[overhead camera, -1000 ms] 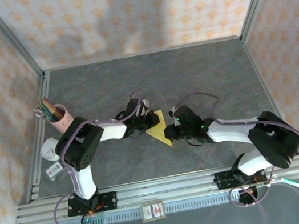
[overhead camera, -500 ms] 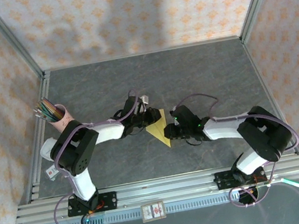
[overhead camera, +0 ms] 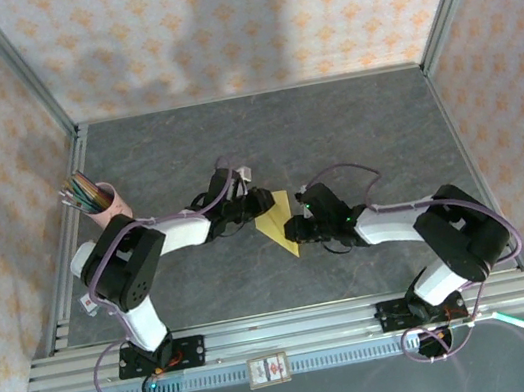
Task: Fold a paper plane with a square sheet of paper (pick it up from the middle)
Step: Fourth fold the wing at the center of the table.
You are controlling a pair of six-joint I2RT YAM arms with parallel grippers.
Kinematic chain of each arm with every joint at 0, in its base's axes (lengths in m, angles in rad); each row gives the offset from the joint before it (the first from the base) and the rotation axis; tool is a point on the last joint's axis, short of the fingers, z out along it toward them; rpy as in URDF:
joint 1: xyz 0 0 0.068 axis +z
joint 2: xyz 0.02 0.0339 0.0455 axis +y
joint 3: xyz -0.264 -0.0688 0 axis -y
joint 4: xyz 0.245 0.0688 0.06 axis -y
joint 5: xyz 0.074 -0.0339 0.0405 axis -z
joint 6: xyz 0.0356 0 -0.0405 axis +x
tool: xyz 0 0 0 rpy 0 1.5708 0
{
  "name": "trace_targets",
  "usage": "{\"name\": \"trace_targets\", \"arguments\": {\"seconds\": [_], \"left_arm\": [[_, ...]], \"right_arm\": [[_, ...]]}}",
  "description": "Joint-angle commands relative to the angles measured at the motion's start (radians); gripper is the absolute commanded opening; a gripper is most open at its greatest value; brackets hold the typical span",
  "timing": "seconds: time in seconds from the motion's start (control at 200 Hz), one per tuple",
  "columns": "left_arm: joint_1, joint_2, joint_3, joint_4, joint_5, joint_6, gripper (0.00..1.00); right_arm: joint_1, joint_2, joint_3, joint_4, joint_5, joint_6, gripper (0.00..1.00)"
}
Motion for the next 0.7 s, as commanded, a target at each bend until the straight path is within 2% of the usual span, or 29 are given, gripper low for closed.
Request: {"name": "trace_targets", "arguments": {"seconds": [0.0,0.12,0.26,0.4,0.496,0.696], "left_arm": [[0.018,-0.053,-0.015,-0.017,-0.027,0.012,0.26],[0.032,-0.076,-0.025,-0.024,-0.032,0.014,0.26],[0.041,-0.107,-0.032,-0.039,-0.037,0.020,0.26],[0.056,-0.142,-0.037,-0.064,-0.047,0.028,0.26],[0.069,-0.176,-0.040,-0.091,-0.055,0.035,0.26],[0.116,-0.271,-0.071,-0.123,-0.089,0.039,0.26]], "right_arm": [[-0.005,0.028,0.032,0.025,-0.018,-0.006,0.22],[-0.004,0.051,0.048,0.024,-0.009,-0.018,0.21],[-0.004,0.063,0.064,0.019,0.009,-0.035,0.14],[-0.005,0.034,0.086,-0.043,0.085,-0.072,0.01],[-0.014,-0.027,0.121,-0.158,0.213,-0.123,0.00],[0.012,-0.105,0.284,-0.492,0.657,-0.215,0.00]]}}
